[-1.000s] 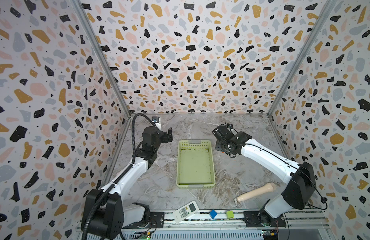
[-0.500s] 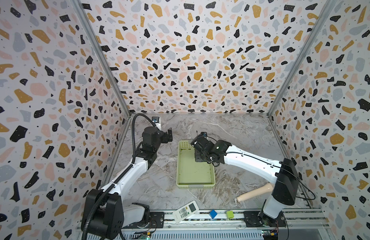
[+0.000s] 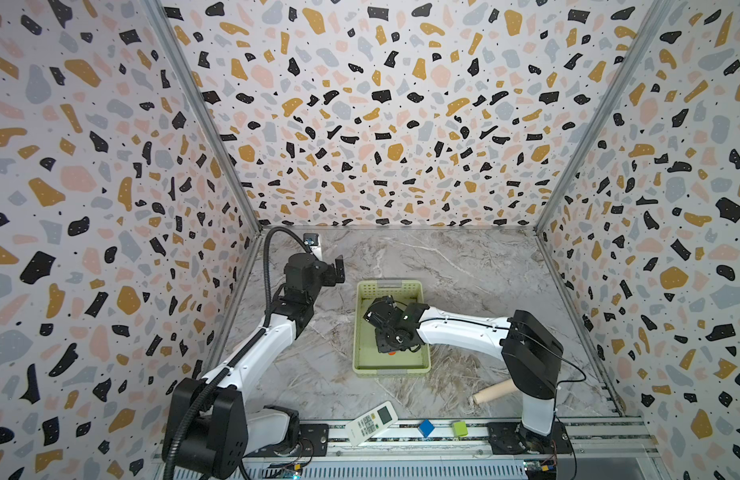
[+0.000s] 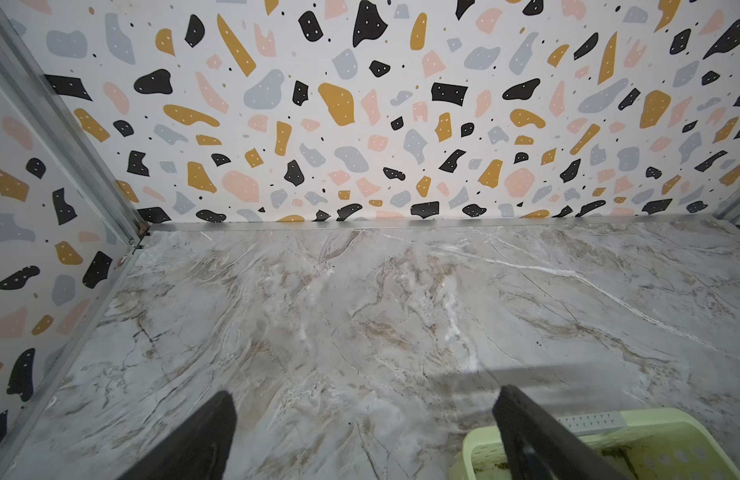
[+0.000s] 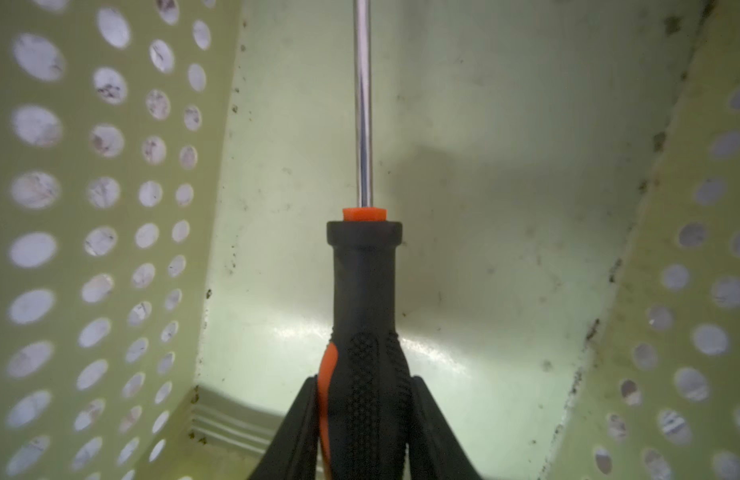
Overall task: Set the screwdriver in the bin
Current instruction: 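Lift the screwdriver with the right gripper and carry it over the green basket, then lower the screwdriver into the basket and open the right gripper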
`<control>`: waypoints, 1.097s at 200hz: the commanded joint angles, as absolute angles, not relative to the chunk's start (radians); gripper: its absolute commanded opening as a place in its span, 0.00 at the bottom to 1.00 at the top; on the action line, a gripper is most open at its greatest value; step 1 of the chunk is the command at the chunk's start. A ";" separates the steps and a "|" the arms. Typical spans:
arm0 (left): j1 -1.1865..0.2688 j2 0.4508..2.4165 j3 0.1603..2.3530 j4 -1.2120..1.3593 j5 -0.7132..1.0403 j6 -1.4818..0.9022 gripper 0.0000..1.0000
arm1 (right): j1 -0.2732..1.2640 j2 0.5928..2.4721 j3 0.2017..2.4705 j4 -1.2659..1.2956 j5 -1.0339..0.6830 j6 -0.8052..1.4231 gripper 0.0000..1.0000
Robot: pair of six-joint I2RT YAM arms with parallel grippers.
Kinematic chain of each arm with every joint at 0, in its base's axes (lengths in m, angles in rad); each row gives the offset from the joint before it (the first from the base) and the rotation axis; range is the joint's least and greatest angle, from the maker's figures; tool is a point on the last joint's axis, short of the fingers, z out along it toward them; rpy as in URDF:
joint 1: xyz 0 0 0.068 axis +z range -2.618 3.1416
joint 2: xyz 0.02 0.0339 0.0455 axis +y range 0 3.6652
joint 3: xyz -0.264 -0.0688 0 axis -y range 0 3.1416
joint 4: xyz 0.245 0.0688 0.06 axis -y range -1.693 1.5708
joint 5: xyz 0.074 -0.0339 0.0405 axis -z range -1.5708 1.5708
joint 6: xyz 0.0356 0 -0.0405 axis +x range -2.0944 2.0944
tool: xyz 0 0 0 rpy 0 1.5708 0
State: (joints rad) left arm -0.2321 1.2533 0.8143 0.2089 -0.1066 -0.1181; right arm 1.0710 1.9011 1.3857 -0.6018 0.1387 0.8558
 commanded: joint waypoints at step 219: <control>-0.239 1.236 0.802 0.233 -0.118 -0.101 1.00 | 1.039 1.861 1.369 -0.587 0.175 0.879 0.42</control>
State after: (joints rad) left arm -0.2325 1.2510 0.8139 0.2089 -0.1139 -0.1150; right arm 1.0424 1.9011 1.3472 -0.5488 0.1345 0.8806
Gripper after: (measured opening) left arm 0.995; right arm 0.417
